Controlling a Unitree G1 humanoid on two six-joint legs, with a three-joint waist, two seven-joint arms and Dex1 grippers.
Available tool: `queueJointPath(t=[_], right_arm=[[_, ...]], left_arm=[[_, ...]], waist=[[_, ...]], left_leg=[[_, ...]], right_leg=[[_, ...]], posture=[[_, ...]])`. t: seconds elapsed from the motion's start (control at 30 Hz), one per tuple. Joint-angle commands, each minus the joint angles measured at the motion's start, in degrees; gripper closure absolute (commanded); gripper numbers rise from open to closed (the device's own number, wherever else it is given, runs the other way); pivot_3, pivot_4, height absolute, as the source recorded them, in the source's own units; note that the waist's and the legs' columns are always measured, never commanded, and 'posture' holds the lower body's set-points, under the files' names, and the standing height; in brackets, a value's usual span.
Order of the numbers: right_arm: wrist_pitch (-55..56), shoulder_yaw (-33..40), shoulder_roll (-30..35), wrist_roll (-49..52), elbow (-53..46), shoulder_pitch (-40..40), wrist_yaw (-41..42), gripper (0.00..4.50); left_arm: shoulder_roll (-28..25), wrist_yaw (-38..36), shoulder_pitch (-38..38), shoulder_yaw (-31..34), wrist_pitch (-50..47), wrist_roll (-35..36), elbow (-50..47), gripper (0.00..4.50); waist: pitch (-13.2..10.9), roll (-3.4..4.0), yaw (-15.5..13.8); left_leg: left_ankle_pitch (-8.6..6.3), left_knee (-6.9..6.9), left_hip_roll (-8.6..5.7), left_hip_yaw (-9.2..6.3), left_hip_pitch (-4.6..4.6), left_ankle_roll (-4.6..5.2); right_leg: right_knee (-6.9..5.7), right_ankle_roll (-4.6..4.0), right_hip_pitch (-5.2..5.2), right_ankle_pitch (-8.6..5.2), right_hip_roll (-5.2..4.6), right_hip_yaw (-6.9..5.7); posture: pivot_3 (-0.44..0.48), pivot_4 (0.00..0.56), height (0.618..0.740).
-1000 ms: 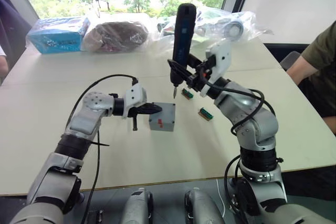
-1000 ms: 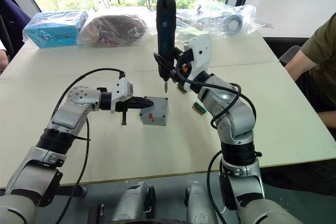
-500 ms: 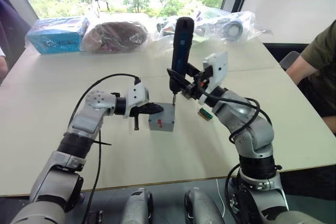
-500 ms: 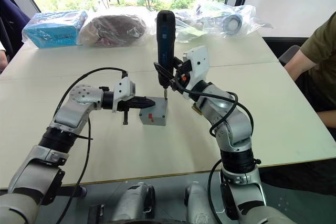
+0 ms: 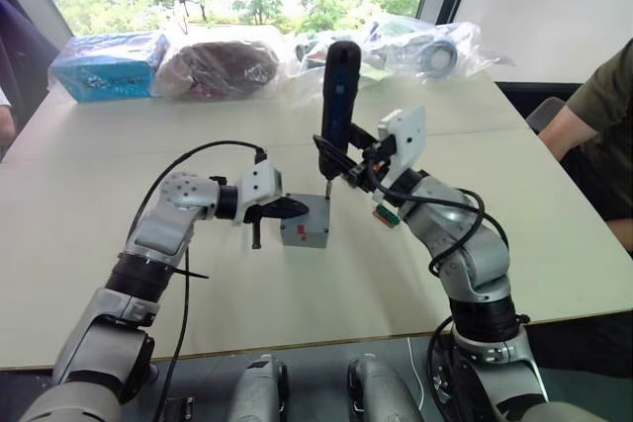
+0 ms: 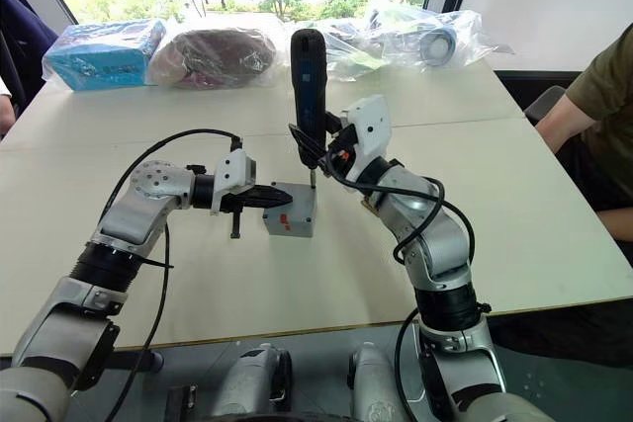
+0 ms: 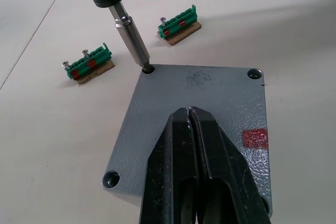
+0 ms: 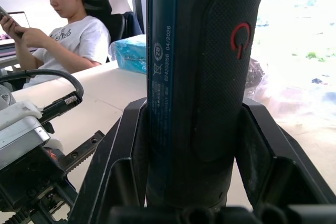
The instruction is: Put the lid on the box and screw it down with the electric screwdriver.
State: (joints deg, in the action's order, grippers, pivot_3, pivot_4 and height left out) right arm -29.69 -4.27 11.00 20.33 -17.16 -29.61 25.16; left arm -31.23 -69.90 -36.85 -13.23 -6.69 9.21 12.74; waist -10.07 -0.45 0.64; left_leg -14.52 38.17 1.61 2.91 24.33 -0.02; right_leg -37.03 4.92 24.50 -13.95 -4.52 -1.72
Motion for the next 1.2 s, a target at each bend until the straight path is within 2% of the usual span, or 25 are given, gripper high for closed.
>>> queueJointPath(t=[0.03, 0.27, 0.4, 0.53, 0.7, 0.83, 1.2], right_arm=[[-1.46, -1.54, 0.00, 1.17, -2.39, 0.95, 0.84, 2.78], [-2.92, -5.48, 0.98, -0.13, -0.85, 3.49, 2.54, 2.78], [-8.57, -5.56, 0.88, 0.02, 1.31, 3.99, 0.71, 2.78], [-9.57, -7.15, 1.27, -2.17, 3.71, 4.75, 0.35, 2.78], [-11.74, -6.62, 0.05, -2.25, 6.23, 5.72, -0.87, 2.78], [-12.94, -7.12, 0.10, -2.93, 7.92, 5.69, -1.52, 2.78], [-16.41, -7.44, -0.03, -3.76, 10.99, 5.97, -3.53, 2.78]], left_arm=[[-0.25, -0.53, 0.75, -1.83, -1.08, -1.68, 0.73, 4.50], [1.82, 0.66, 0.05, -1.95, -2.82, -1.34, 2.51, 4.50], [2.32, 0.48, -0.09, -2.56, -2.38, -2.48, 4.50, 4.50], [2.19, 0.41, -0.08, -3.17, -1.69, -3.43, 5.30, 4.50], [1.65, 0.53, 0.49, -3.81, -0.84, -4.71, 5.55, 4.50], [1.68, 0.70, 1.06, -3.92, -0.42, -5.46, 6.04, 4.50], [1.36, 1.04, 2.60, -4.00, -0.22, -5.93, 5.94, 4.50]], waist=[[0.02, -0.02, 0.01], [0.26, -0.10, 0.02], [0.70, -0.38, 0.07], [1.18, -0.44, 0.14], [2.04, -0.49, 0.16], [2.39, -0.62, 0.18], [3.58, -0.47, 0.25]], left_leg=[[0.00, 0.00, 0.00, 0.00, -0.01, 0.00], [0.00, -0.01, 0.01, 0.00, -0.10, 0.00], [-0.01, -0.05, 0.02, 0.01, -0.36, 0.02], [-0.11, -0.23, 0.12, -0.09, -1.18, 0.15], [-0.20, -0.34, 0.20, -0.16, -1.37, 0.30], [-0.25, -0.74, 0.23, -0.12, -2.04, 0.35], [-0.29, -1.55, 0.29, -0.14, -2.90, 0.32]], right_leg=[[0.00, 0.00, -0.01, 0.00, 0.00, 0.00], [0.01, 0.00, -0.08, -0.01, 0.01, 0.00], [0.03, -0.01, -0.32, -0.03, 0.01, 0.01], [0.15, -0.28, -1.10, -0.30, 0.02, -0.02], [0.18, -0.40, -1.23, -0.43, 0.01, -0.01], [0.39, -0.66, -1.78, -0.69, -0.05, 0.00], [1.03, -0.81, -2.21, -0.82, -0.31, -0.02]], posture=[[0.000, 0.150, 0.740], [0.000, 0.150, 0.740], [0.000, 0.150, 0.740], [0.000, 0.150, 0.740], [0.000, 0.150, 0.740], [0.000, 0.150, 0.740], [0.000, 0.150, 0.740]])
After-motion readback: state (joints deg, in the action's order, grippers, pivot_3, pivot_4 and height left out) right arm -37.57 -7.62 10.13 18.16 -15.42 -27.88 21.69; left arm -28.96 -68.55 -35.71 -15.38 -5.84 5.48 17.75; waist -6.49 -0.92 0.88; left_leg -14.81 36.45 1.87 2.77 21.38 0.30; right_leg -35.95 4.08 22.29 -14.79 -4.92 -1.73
